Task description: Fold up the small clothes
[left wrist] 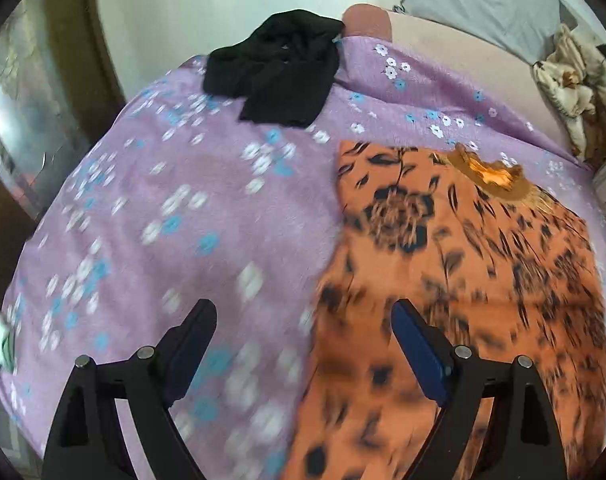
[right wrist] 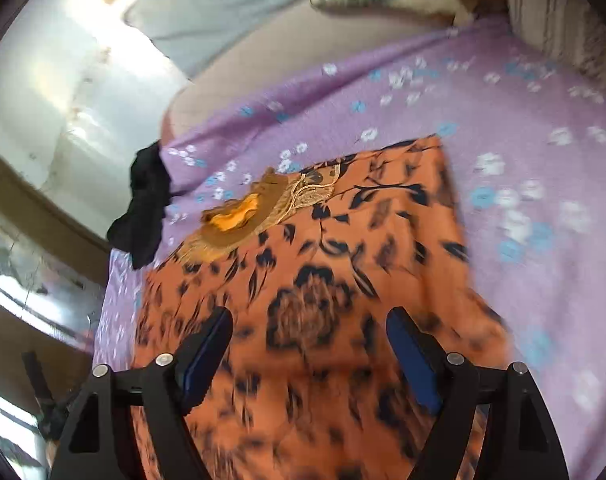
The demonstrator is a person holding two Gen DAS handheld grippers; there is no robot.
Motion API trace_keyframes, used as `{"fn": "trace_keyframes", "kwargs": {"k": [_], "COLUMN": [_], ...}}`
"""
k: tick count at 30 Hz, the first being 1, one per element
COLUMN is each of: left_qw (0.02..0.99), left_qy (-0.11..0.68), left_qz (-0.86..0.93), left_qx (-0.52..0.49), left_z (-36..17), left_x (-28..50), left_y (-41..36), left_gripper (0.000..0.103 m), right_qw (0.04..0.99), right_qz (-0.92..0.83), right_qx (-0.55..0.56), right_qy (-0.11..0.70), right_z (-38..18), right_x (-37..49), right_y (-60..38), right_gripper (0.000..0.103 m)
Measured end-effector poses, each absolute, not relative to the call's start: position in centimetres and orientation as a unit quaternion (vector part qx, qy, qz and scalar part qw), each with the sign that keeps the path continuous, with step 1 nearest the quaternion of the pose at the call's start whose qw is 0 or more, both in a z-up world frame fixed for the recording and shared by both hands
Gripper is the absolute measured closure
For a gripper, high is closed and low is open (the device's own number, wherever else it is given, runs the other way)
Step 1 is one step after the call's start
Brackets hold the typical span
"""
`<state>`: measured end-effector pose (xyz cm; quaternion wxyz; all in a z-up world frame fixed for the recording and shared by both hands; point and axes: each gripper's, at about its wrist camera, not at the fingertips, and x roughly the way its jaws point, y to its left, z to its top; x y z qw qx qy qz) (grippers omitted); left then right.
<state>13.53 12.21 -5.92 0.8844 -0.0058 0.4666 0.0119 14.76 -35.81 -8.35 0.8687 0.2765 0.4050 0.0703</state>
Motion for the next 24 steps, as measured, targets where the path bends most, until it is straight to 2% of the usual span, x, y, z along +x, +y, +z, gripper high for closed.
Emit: {"fn": "trace_keyframes", "kwargs": {"k": [3, 9, 14, 17, 19, 21, 22, 23, 24], "left_qw": [0.875, 0.842, 0.812, 0.82, 0.821, 0.824, 0.824, 0.823, 0.821], "left_qy": [0.481, 0.532, 0.574, 0.564, 0.565, 0.563, 0.562, 0.564, 0.566], "left_qz": [0.004, -0.004, -0.01, -0.011, 0.002, 0.012, 0.01, 0.004, -0.003], "left_qx": [-0.046, -0.086, -0.101, -0.097, -0.08, -0.066, -0.066, -0.07, -0.076], "left_z": [-5.7, -9.4, -12.3, -12.3, -12.4, -12.4, -12.4, -12.3, -12.2], "left_x": [8.1, 0.5, -1.6, -2.4, -2.6, -2.9, -3.0, -3.1, -3.2], "left_y": [15.4, 17.5, 17.0, 16.7, 16.6, 16.5, 16.6, 16.6, 16.6], "left_gripper": [0.014, 0.014, 0.014, 0.015, 0.038, 0.052, 0.065, 0.073, 0.09], "right_qw": [0.859, 0.823, 0.798, 0.788, 0.787, 0.785, 0.784, 0.782, 0.782], "right_qz": [0.075, 0.089, 0.088, 0.091, 0.079, 0.069, 0.066, 0.064, 0.064], "right_qx": [0.254, 0.228, 0.239, 0.252, 0.258, 0.253, 0.248, 0.245, 0.243], "right_qy": [0.438, 0.513, 0.546, 0.555, 0.555, 0.561, 0.566, 0.57, 0.571], "right_z": [-8.3, -10.3, -13.2, -14.1, -14.4, -14.7, -14.9, -14.9, -14.8], "right_x": [9.7, 0.1, -2.3, -2.9, -2.9, -3.1, -3.3, -3.4, -3.5], "right_y": [-36.5, -37.3, -37.1, -37.0, -37.1, -37.0, -37.0, -37.0, -37.0], "right_gripper": [0.02, 0.02, 0.02, 0.02, 0.026, 0.048, 0.053, 0.066, 0.076]}}
